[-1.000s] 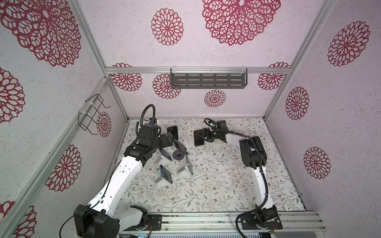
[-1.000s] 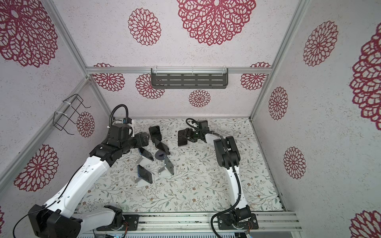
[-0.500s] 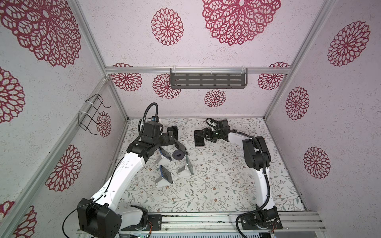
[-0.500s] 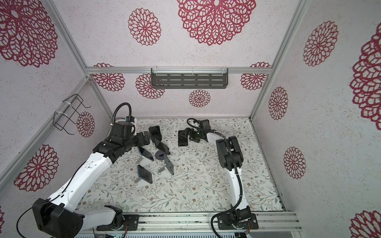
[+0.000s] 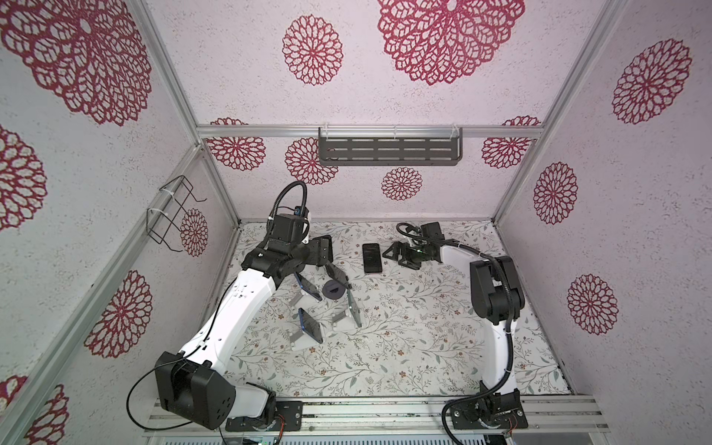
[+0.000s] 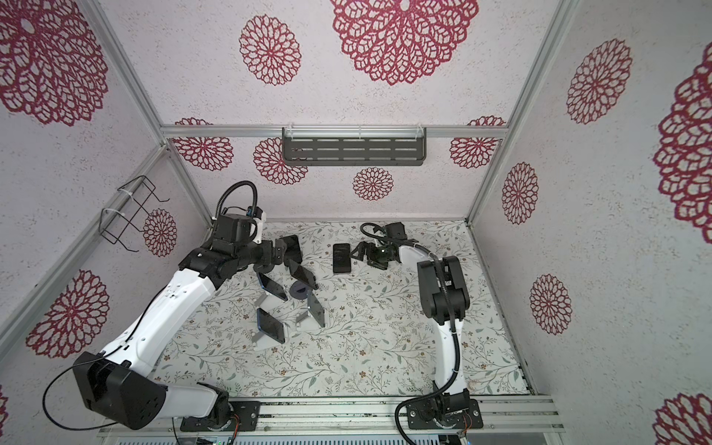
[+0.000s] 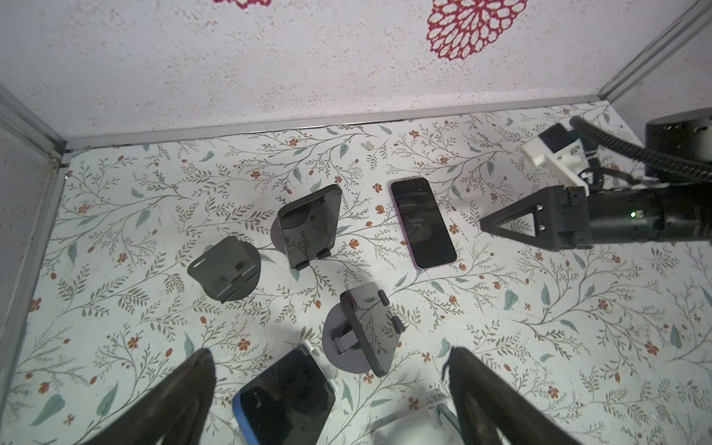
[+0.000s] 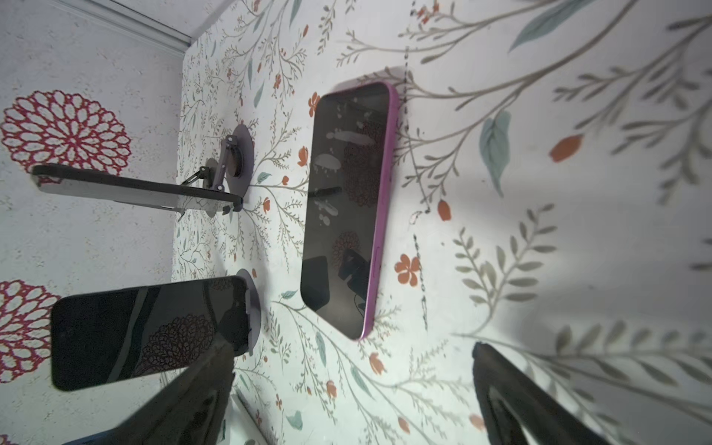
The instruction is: Remove the phone from the phone stand
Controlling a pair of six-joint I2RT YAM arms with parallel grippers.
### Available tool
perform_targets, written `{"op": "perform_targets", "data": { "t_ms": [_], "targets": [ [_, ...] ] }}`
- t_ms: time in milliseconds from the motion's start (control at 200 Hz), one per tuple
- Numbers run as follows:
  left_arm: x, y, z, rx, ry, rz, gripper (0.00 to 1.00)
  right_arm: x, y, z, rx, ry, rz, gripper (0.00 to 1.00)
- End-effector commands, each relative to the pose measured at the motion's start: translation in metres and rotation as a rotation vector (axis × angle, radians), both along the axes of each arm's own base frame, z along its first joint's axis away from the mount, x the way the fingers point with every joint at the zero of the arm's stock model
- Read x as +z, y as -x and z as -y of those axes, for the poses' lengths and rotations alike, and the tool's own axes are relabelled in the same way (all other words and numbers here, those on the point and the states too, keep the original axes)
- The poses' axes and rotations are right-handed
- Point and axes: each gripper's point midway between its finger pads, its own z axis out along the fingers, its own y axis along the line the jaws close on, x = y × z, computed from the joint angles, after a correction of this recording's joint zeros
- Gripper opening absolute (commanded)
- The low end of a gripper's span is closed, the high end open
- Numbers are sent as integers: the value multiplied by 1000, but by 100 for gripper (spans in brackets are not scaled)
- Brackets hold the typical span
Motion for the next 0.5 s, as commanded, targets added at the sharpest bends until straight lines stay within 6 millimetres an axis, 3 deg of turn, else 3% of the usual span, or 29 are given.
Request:
{"op": "perform_targets", "data": {
  "t_ms": [0,195,495],
  "targets": [
    [-5,-5,-7,-91,-38,-35,97,50,18,8,53,27,99,99],
    [-13,-27,-17,-242,-90,-50,97,64,62,16,57,-5,122,99],
    [-58,-55,-14,-471,-203,-222,99,57,132,42,44,53,90,98]
  ]
}}
